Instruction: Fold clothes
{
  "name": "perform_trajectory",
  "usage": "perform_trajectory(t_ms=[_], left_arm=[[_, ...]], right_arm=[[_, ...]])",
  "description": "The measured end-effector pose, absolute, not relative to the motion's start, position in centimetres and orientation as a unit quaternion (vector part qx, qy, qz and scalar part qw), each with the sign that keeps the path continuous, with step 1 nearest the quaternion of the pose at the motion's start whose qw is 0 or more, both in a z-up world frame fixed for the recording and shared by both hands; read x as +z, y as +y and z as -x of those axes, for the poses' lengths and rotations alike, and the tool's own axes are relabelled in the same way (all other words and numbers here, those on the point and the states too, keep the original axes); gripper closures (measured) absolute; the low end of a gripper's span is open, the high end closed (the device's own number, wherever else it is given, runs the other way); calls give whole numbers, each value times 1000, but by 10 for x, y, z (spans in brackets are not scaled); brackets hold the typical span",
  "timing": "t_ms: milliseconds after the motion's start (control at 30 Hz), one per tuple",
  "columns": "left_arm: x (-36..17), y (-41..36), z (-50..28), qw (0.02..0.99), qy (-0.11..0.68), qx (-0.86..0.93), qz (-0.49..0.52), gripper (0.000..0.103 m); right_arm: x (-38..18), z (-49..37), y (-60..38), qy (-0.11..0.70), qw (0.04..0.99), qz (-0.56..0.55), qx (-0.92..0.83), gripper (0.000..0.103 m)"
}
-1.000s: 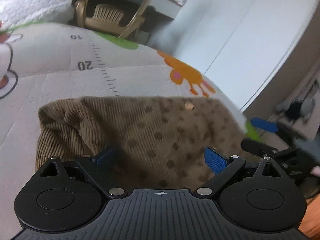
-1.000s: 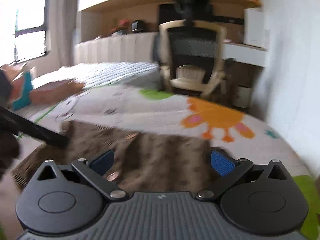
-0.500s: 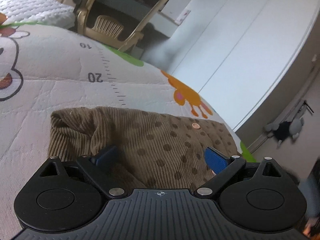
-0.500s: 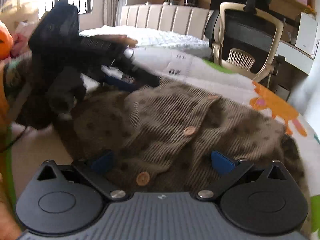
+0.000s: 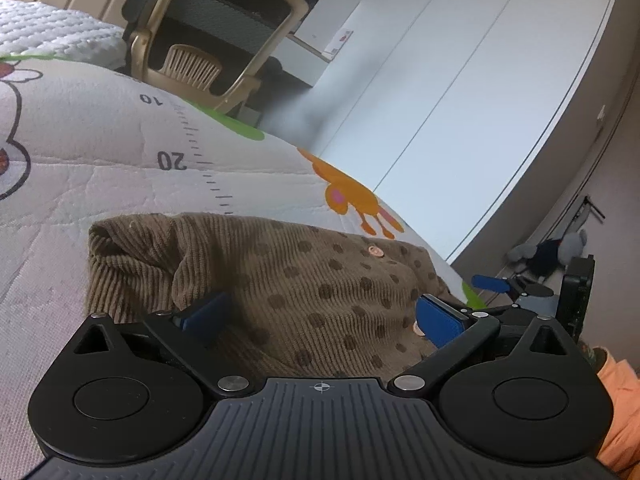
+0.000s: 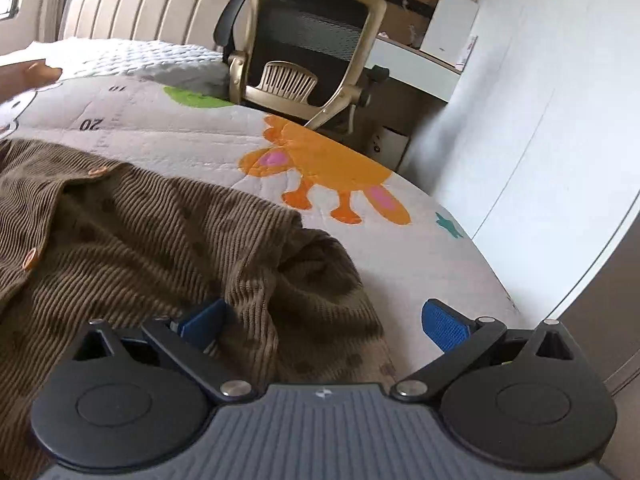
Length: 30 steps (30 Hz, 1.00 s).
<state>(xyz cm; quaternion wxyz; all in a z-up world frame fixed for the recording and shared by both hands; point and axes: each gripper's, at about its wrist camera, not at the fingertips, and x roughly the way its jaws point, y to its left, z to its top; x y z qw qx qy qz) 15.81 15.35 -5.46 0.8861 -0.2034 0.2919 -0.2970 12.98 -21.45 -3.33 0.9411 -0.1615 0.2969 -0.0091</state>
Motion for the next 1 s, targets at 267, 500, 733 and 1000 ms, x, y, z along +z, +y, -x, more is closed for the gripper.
perform_trajectory(t_ms=[267,500,733,1000], left_arm=[[-48,155,-152,883,305,-281,222,0],[-12,202,-88,912,292,-119,264,0],[-44,208,-69,903,328,-59,272,37],[-50,181,-70,919,334,-76,196,49]], right_arm=[[-21,-110,-188,275,946,154,77,0],[-34,-111,-189,271,948,135,97,0],[-36,-112,-190,270,950,122,98,0],[-37,-112,-191,273,950,114,100,0]])
